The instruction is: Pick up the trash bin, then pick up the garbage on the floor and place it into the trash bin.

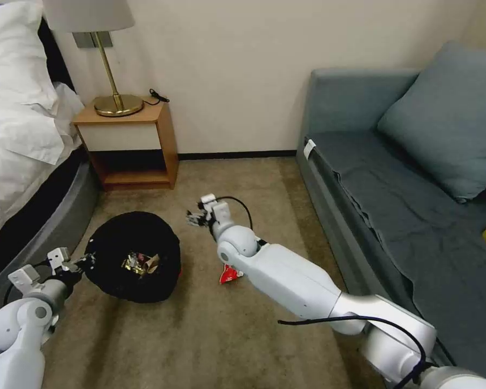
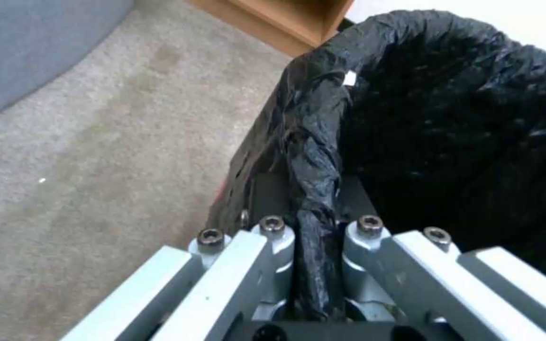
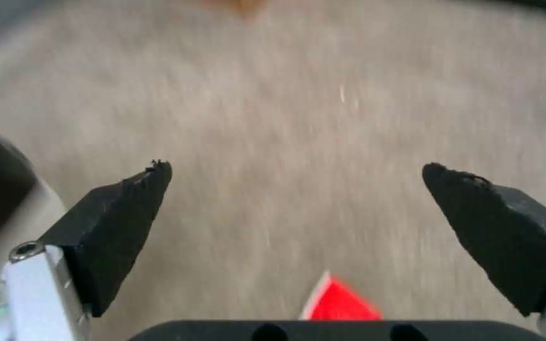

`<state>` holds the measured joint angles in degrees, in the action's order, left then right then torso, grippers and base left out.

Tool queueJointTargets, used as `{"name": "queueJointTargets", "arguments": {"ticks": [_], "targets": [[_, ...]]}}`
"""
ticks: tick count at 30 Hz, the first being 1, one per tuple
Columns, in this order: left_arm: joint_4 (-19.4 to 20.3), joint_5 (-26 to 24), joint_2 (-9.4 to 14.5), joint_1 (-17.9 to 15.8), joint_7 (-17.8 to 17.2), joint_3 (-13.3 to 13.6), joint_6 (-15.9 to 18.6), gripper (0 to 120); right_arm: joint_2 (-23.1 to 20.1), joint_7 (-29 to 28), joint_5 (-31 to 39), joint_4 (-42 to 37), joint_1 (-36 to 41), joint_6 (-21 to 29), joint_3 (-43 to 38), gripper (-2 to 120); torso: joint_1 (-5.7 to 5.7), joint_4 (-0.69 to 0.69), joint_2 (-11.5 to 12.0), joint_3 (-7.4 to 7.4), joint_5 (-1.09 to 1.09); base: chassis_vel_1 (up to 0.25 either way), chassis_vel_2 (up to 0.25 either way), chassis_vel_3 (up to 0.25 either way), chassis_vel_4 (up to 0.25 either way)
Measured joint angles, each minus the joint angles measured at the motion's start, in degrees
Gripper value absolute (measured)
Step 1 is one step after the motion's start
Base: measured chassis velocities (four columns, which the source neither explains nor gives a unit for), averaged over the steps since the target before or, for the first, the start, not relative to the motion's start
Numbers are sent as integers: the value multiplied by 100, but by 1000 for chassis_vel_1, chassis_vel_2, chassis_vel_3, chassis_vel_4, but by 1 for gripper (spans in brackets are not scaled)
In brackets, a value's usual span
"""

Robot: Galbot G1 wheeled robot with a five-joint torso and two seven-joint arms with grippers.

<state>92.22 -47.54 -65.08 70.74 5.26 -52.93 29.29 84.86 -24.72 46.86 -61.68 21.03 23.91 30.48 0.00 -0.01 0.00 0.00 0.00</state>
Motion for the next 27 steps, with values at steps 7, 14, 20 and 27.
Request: {"name": "queueJointTargets", "arguments": {"ticks": [7, 14, 20, 27], "targets": [[62, -1, -16, 46, 30, -72, 0, 4, 329, -289, 608, 557, -43, 774, -171, 100, 0, 1, 0, 0, 0, 0, 0, 0, 0], [101, 0, -60, 172, 98, -149, 5, 4, 752, -618, 920, 1775, -164, 1350, -675, 100, 0, 2, 0, 1, -1, 0, 0, 0, 0], [112, -17, -65, 200, 132, -208, 5, 4, 747, -502, 730, 2328, -154, 1389, -990, 100, 0, -1, 0, 1, -1, 0, 0, 0, 0], [86, -19, -55, 197, 158, -211, -6, 4, 742, -245, 711, 2306, 8, 1273, -1067, 100, 0, 2, 0, 1, -1, 0, 0, 0, 0]]}}
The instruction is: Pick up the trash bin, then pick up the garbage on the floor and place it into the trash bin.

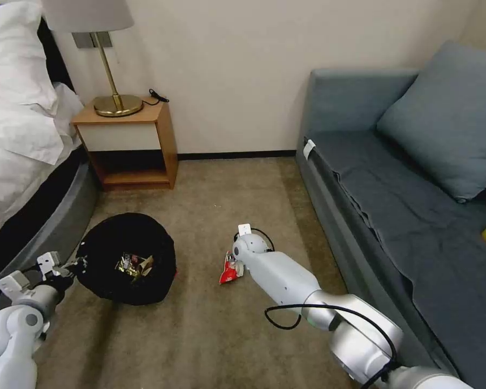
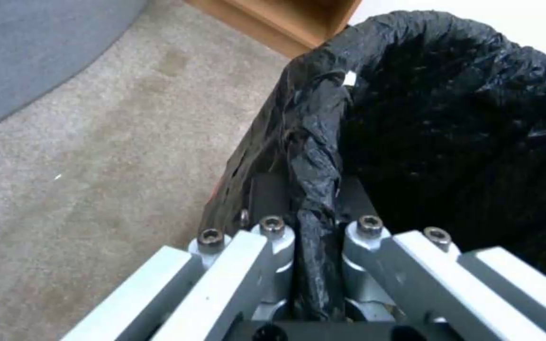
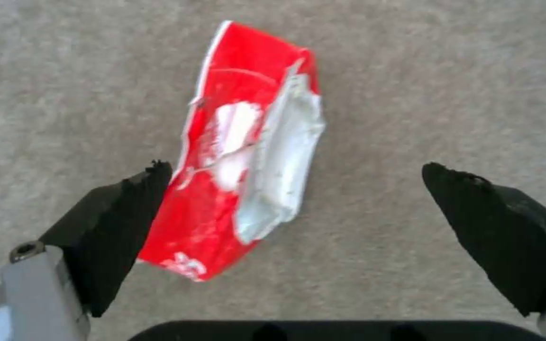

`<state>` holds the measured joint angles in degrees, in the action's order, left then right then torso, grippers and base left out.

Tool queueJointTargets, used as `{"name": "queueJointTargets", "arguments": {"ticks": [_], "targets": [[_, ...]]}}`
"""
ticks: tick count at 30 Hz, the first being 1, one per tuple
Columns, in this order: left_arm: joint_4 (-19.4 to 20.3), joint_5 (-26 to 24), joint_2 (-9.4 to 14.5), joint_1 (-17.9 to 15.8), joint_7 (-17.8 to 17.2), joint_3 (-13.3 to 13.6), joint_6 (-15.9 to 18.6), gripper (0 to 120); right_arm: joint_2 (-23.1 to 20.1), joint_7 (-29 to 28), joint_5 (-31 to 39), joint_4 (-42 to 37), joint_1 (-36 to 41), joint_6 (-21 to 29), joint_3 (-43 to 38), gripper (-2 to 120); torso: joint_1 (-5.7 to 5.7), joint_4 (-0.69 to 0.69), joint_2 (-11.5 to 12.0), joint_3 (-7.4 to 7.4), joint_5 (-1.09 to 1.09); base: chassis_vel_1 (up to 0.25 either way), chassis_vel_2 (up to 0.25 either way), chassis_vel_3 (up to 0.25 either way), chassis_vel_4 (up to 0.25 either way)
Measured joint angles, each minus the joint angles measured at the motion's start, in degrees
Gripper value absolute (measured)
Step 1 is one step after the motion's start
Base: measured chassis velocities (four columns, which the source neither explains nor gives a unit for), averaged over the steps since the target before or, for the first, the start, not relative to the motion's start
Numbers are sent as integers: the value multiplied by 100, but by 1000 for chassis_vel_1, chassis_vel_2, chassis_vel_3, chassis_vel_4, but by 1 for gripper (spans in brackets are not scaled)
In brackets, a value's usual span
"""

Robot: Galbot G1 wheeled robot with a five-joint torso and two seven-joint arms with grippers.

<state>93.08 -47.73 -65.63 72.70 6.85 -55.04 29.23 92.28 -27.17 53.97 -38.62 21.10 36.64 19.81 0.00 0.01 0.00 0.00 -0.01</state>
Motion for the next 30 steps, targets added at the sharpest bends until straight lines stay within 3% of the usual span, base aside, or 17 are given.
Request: {"name": "queueJointTargets", "arguments": {"ticks": [24, 30], "targets": [[-216, 14, 78, 15, 114, 14, -145, 4, -12, 954, -836, 358, 347, -516, 112, 100, 0, -1, 0, 0, 1, 0, 0, 0, 0], [-243, 52, 83, 20, 146, 39, -178, 4, -14, 1194, -1017, 481, 363, -638, 149, 82, 0, -1, 0, 0, 1, 0, 0, 0, 0]]}}
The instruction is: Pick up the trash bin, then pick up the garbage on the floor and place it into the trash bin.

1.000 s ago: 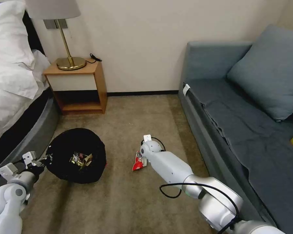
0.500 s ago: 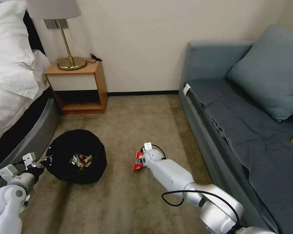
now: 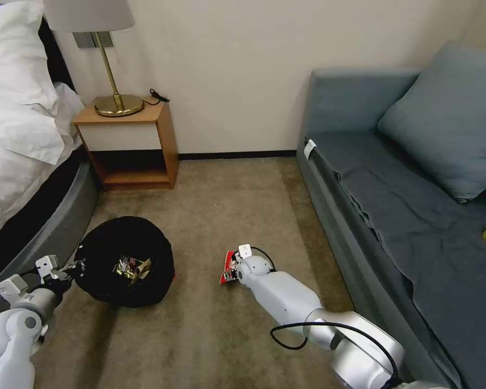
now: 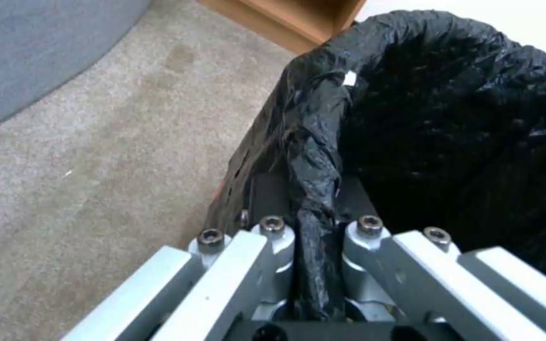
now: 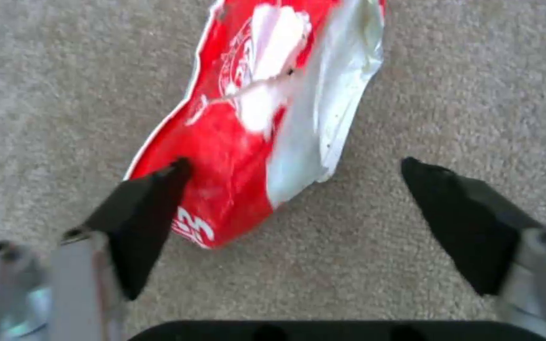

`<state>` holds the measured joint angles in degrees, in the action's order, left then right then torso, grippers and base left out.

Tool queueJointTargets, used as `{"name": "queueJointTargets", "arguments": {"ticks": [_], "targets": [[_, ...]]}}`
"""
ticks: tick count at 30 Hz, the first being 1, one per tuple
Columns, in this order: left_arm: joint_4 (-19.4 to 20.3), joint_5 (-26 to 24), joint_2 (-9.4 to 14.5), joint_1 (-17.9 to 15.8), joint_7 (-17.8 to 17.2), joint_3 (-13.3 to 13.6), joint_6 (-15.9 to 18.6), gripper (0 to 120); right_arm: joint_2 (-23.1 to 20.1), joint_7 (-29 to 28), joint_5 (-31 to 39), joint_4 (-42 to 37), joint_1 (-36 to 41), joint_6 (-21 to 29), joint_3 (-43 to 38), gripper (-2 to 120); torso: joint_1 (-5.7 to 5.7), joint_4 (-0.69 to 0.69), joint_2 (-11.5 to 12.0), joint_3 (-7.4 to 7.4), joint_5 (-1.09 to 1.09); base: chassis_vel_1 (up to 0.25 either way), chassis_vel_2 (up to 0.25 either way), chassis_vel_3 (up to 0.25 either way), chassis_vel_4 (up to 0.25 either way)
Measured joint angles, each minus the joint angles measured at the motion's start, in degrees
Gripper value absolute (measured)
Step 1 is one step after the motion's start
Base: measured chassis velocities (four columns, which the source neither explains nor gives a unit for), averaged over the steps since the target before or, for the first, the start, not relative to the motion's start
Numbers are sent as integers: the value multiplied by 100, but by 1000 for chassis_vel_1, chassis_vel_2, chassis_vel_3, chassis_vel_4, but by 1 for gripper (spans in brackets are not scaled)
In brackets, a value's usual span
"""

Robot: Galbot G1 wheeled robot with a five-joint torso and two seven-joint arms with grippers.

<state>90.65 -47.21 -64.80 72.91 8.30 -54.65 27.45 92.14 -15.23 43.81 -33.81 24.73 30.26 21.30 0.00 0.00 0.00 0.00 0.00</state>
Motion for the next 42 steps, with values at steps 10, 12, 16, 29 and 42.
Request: {"name": "queueJointTargets", "arguments": {"ticks": [10, 12, 16, 29, 42], "targets": [[-3, 54, -21, 29, 36, 6, -35, 4, 0, 220, -317, 211, 23, -195, -20, 45, 0, 0, 0, 0, 0, 0, 0, 0, 0], [-4, 59, -27, 33, 45, 2, -44, 4, 0, 227, -318, 215, 27, -215, -23, 37, 0, 0, 0, 0, 0, 0, 0, 0, 0], [-3, 76, -42, 36, 49, -1, -46, 4, -1, 239, -318, 217, 27, -240, -29, 23, 0, 0, 0, 0, 0, 0, 0, 0, 0], [44, 116, -87, 12, 49, 10, -42, 4, -1, 69, -102, -110, 18, -316, 24, 0, 0, 0, 0, 0, -1, 0, 0, 0, 0], [70, 150, -92, -35, 19, 66, -2, 4, -6, -377, 270, -911, -167, -450, -15, 0, 0, 0, 0, 0, -1, 0, 0, 0, 0]]}}
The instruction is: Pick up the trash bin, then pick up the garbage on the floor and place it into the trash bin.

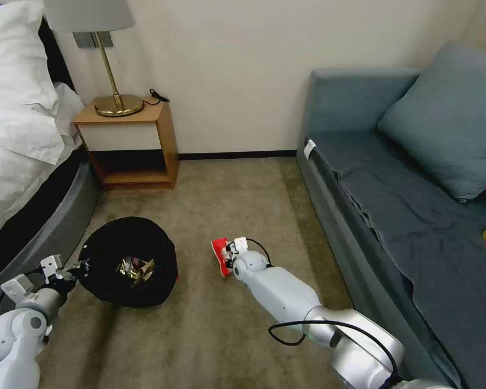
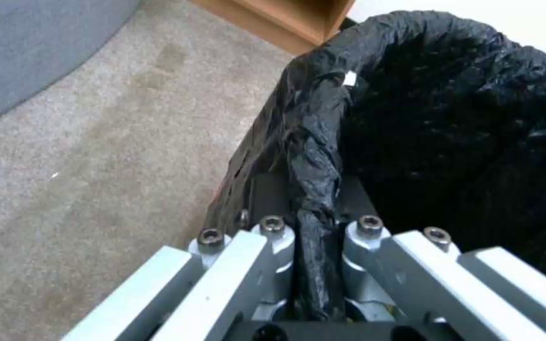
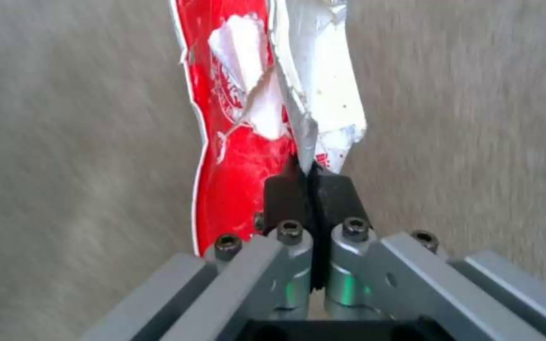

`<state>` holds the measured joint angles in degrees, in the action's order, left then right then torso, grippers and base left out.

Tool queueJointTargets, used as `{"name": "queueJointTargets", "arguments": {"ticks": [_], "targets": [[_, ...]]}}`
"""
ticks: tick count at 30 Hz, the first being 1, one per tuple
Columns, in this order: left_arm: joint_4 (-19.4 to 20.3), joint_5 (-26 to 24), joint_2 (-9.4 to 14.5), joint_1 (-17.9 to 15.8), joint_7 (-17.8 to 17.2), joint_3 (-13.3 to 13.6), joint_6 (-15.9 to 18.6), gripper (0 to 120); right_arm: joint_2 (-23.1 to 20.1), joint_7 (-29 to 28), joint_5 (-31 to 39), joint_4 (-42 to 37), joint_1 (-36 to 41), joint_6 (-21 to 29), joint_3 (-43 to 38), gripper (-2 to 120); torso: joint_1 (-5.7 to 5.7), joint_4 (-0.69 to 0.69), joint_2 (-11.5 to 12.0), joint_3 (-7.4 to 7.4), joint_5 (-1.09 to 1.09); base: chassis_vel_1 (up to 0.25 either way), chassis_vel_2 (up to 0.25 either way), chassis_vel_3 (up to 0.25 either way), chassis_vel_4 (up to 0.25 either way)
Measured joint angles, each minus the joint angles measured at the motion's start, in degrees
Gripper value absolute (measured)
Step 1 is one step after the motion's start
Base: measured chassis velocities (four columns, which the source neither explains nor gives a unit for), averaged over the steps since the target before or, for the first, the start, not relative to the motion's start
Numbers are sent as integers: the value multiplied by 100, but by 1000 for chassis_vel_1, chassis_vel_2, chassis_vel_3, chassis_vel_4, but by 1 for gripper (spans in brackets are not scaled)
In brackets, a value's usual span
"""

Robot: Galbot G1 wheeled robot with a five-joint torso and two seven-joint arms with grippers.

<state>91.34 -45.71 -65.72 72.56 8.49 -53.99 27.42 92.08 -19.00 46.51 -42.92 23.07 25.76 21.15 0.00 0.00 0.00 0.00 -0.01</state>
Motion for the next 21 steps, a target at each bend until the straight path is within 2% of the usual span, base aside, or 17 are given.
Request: {"name": "queueJointTargets", "arguments": {"ticks": [4, 10, 16, 21], "targets": [[-2, 35, 0, -29, -17, 54, 8, 4, -285, -324, 212, -709, -56, -10, -28, 0, 0, 0, 0, 0, 1, 0, 0, 0, 0], [-41, 39, 30, -69, -44, 114, 24, 4, -558, -718, 398, -1366, -137, -137, -183, 0, 0, -1, 0, 0, 2, 0, 0, 0, 0], [-85, 24, 58, -123, -66, 192, 70, 4, -737, -827, 457, -1900, -214, -392, -230, 0, 0, 0, 0, 0, 1, 0, 0, 0, 0], [-91, -85, 120, -241, -98, 318, 175, 4, -1000, -914, 741, -2786, -357, -691, -59, 0, 0, -1, 0, 0, 1, 0, 0, 0, 0]]}}
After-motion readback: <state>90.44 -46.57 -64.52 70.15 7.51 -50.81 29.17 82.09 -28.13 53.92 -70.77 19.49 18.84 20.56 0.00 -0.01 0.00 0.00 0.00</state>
